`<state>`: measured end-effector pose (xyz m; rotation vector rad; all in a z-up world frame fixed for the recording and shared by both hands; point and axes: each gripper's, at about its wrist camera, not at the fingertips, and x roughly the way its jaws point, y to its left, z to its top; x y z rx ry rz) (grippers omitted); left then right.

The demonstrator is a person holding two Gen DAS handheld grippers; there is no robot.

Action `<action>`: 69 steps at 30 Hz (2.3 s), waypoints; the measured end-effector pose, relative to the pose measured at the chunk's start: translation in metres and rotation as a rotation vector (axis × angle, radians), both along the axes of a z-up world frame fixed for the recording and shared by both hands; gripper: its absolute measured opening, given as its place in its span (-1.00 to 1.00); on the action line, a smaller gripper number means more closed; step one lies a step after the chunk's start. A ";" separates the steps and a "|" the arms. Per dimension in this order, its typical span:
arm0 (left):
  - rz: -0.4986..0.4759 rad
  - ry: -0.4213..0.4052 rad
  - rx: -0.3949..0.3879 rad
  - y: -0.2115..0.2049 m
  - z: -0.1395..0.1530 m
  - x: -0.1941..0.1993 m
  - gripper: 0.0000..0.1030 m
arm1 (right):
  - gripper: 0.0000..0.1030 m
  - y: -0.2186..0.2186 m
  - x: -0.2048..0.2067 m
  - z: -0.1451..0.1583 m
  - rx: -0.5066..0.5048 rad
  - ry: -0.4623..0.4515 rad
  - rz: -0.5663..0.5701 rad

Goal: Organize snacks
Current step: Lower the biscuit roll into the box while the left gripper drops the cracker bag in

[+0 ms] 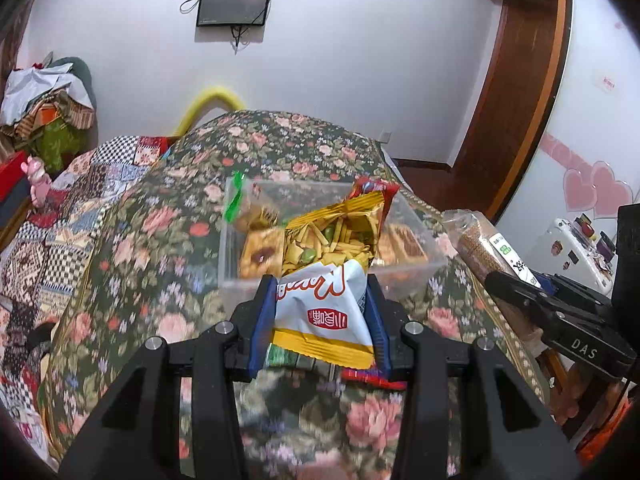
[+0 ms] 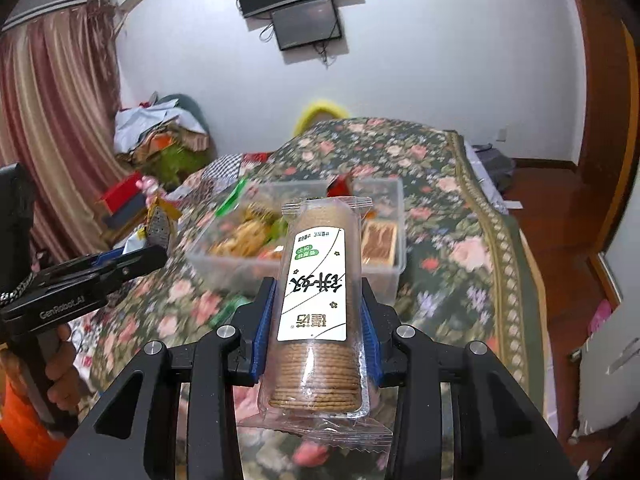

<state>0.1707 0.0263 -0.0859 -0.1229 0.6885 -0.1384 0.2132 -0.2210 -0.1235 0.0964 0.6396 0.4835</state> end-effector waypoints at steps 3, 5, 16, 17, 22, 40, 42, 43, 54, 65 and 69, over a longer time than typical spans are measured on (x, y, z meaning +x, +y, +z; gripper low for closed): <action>-0.004 -0.013 0.014 -0.004 0.003 0.017 -0.18 | -0.32 -0.001 0.011 0.003 0.004 -0.012 -0.019; -0.005 -0.014 0.014 -0.007 0.005 0.029 -0.18 | -0.32 0.000 0.022 0.004 0.012 -0.019 -0.039; -0.005 0.026 0.017 -0.019 -0.013 0.087 -0.18 | -0.32 0.010 0.067 -0.008 0.020 -0.008 -0.099; -0.005 0.035 0.020 -0.021 -0.016 0.093 -0.18 | -0.32 0.011 0.071 -0.010 0.017 -0.004 -0.103; -0.016 0.069 0.037 -0.029 -0.030 0.115 -0.18 | -0.32 0.014 0.090 -0.016 0.006 0.011 -0.125; -0.002 0.149 0.050 -0.032 -0.051 0.144 -0.01 | -0.25 0.028 0.106 -0.032 -0.107 0.067 -0.110; 0.006 0.138 0.046 -0.029 -0.046 0.140 0.05 | -0.19 0.027 0.102 -0.027 -0.110 0.055 -0.115; 0.009 0.130 0.044 -0.027 -0.042 0.137 0.05 | -0.16 0.027 0.100 -0.025 -0.112 0.051 -0.117; 0.007 0.025 0.055 -0.007 0.000 0.082 0.24 | 0.44 0.023 0.062 -0.003 -0.100 -0.002 -0.083; 0.001 0.065 0.071 0.011 -0.016 0.038 0.32 | 0.62 0.048 0.028 -0.034 -0.106 0.078 -0.001; -0.011 0.117 0.094 0.016 -0.037 0.029 0.33 | 0.63 0.058 0.030 -0.052 -0.123 0.129 0.023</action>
